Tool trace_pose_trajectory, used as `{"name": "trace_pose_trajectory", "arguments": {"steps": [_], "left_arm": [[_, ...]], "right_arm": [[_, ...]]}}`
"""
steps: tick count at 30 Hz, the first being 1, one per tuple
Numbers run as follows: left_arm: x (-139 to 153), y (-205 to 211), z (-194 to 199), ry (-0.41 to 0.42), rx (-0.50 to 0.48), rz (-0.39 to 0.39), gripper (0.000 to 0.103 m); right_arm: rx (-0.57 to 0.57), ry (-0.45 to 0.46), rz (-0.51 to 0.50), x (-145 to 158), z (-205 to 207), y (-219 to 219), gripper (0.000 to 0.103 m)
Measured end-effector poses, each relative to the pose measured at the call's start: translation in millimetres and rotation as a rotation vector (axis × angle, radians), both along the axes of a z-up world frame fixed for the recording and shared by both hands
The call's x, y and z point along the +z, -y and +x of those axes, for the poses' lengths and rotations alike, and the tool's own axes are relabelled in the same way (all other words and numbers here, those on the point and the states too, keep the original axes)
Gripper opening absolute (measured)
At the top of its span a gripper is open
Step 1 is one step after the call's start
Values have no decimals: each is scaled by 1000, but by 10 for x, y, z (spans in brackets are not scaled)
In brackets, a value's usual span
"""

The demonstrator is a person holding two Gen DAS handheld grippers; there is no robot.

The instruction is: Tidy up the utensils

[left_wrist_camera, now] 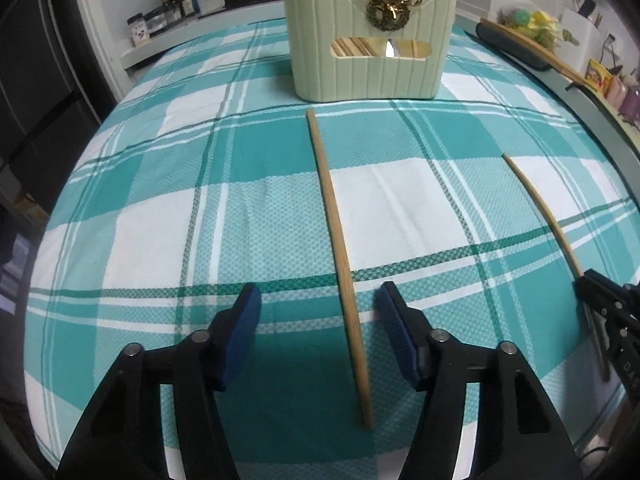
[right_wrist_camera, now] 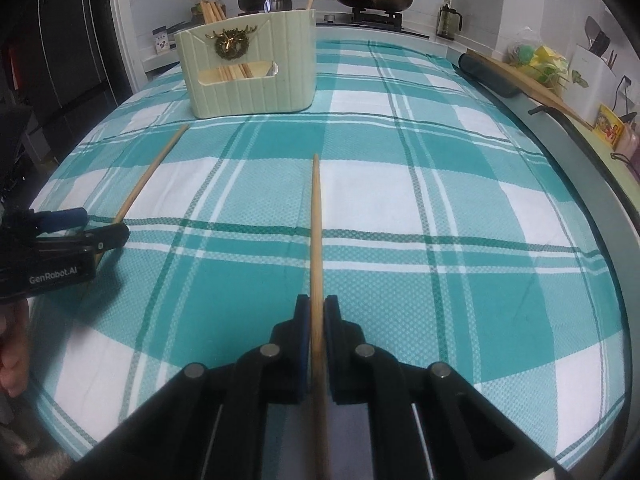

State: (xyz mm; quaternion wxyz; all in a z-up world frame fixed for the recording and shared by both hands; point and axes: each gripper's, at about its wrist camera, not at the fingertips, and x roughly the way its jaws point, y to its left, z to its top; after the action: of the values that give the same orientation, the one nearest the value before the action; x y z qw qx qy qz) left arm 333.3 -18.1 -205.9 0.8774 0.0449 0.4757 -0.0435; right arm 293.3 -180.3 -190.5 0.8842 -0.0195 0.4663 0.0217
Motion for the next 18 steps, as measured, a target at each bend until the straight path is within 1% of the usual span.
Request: {"name": "trace_pose_trajectory", "arguments": {"steps": [2,4,5,7,9,18], "left_arm": [[18,38,-35,7,-15,4,26],[22,89,-72,11,-31,21,10],[20,110,-88,14,-34,28,7],[19,122,-146,17,-29,34,7],[22,104,-215,10,-26,22,7],[58,3,-739,-37,-53,-8,7]], "right_arm": [[-4,3,5,-2,-14,16,7],[-6,6,6,-6,-26,28,7],[-7,7,6,-6,-31,32,7],[-7,8,9,-7,-38,42,7],[-8,8,10,-7,-43,50,7],[-44,-1,27,-1,-104,220,7]]}}
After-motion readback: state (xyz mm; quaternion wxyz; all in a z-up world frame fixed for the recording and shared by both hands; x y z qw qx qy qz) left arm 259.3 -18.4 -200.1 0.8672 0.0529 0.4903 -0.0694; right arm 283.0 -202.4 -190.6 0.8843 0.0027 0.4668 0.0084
